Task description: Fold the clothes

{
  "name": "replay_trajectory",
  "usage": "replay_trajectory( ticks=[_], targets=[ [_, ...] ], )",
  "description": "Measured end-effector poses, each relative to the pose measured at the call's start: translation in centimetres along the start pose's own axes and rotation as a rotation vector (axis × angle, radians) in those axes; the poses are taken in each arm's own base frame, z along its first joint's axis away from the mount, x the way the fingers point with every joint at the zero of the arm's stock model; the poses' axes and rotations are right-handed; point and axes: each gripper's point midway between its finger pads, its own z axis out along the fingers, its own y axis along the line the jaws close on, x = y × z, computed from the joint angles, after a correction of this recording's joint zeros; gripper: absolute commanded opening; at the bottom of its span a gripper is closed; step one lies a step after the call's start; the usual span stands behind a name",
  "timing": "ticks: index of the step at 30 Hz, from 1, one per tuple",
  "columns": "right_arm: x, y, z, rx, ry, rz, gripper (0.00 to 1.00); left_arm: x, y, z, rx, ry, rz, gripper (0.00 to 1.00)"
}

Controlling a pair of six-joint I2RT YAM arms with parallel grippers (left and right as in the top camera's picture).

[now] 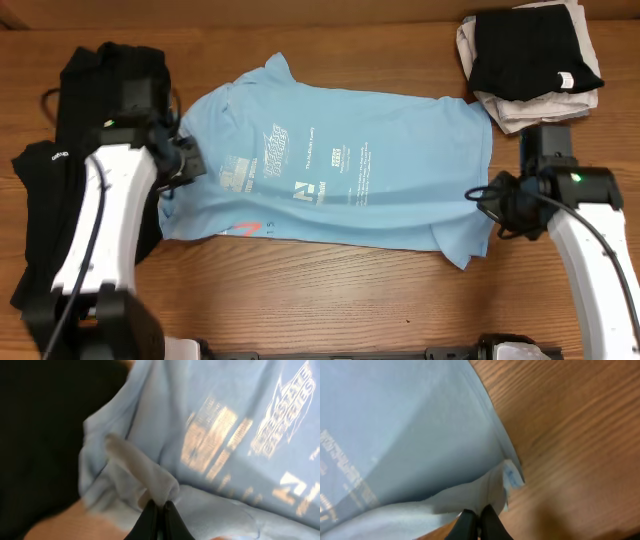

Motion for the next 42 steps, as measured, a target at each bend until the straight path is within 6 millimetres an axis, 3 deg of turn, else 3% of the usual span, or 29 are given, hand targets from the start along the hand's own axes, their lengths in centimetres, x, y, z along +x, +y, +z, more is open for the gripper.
replay_trajectory(
  ticks=[10, 15, 19, 28, 34, 42],
  targets=[
    [-2.7, 1.6, 6.9, 0.029, 0.005, -0.052, 0.04, -3.4, -2.6, 5.5, 0.024, -0.056, 0.035, 0.04],
    [-3.7, 2.3, 8.7, 0.022, -0.004, -0.064, 0.04, -4.2, -2.9, 7.6, 0.025, -0.058, 0.034, 0.04],
    [-3.7, 2.4, 8.7, 0.017, -0.005, -0.076, 0.04, -4.0, -2.9, 7.8, 0.020, -0.042, 0.035, 0.04],
    [-4.2, 2.8, 6.8, -0.011, -0.036, -0.108, 0.04, -6.4, -3.6, 5.0, 0.036, -0.095, 0.033, 0.04],
    [-4.6, 3.5, 6.4, -0.046, -0.058, -0.144, 0.04, -6.5, -3.6, 5.0, 0.037, -0.100, 0.033, 0.04],
    [-6.5, 4.7, 6.0, -0.082, -0.135, -0.203, 0.04, -8.4, -3.7, 4.8, 0.030, -0.179, 0.028, 0.04]
  ],
)
